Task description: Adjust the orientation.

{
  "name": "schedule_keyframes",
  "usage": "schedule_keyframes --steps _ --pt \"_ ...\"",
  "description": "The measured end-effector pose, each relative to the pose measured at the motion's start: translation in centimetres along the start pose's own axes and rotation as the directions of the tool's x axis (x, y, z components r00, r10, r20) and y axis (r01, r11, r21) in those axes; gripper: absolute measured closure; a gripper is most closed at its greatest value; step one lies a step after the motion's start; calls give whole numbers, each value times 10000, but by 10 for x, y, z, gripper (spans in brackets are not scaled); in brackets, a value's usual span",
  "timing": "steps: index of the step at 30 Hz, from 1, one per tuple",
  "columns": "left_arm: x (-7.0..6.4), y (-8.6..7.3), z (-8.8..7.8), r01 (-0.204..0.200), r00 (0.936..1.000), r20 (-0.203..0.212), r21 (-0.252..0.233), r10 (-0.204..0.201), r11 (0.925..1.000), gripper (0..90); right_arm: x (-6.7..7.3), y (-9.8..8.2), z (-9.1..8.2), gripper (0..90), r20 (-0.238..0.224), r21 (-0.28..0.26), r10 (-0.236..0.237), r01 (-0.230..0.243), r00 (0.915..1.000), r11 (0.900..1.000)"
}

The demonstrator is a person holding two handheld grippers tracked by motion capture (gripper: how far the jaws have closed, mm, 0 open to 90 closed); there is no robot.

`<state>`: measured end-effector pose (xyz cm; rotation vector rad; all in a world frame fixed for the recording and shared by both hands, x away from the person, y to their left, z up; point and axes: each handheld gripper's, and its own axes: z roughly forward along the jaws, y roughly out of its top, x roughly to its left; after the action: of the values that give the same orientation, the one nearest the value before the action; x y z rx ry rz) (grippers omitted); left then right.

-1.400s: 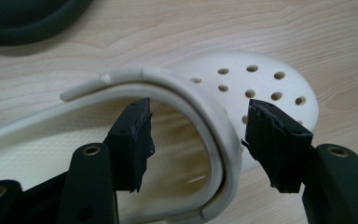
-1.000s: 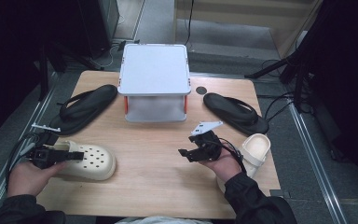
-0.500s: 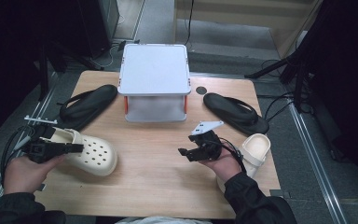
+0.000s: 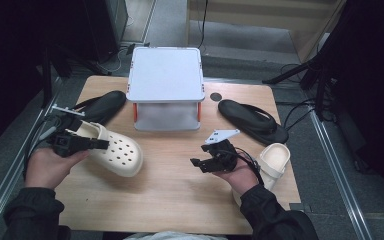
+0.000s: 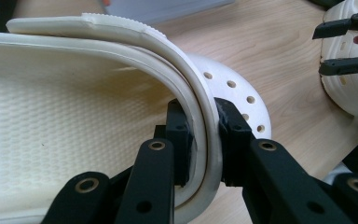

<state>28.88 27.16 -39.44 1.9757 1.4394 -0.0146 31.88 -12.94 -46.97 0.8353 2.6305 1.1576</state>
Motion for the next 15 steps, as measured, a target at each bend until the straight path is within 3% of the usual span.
schedule_keyframes --steps 3,5,7,15 --pt "-9 8 7 -211 9997 93 131 210 9997 780 0 0 -1 362 21 -54 4 -4 10000 10000" --pt "-21 16 17 -455 9979 482 259 443 9986 780 0 0 -2 360 42 -41 42 -42 10000 10000" --pt "-25 19 20 -518 9971 575 238 503 9984 780 0 0 -2 360 51 -54 47 -46 10000 10000" --pt "-59 30 53 -1120 9862 1297 621 1032 9918 779 2 -3 -5 357 92 -155 27 -26 10000 9999"
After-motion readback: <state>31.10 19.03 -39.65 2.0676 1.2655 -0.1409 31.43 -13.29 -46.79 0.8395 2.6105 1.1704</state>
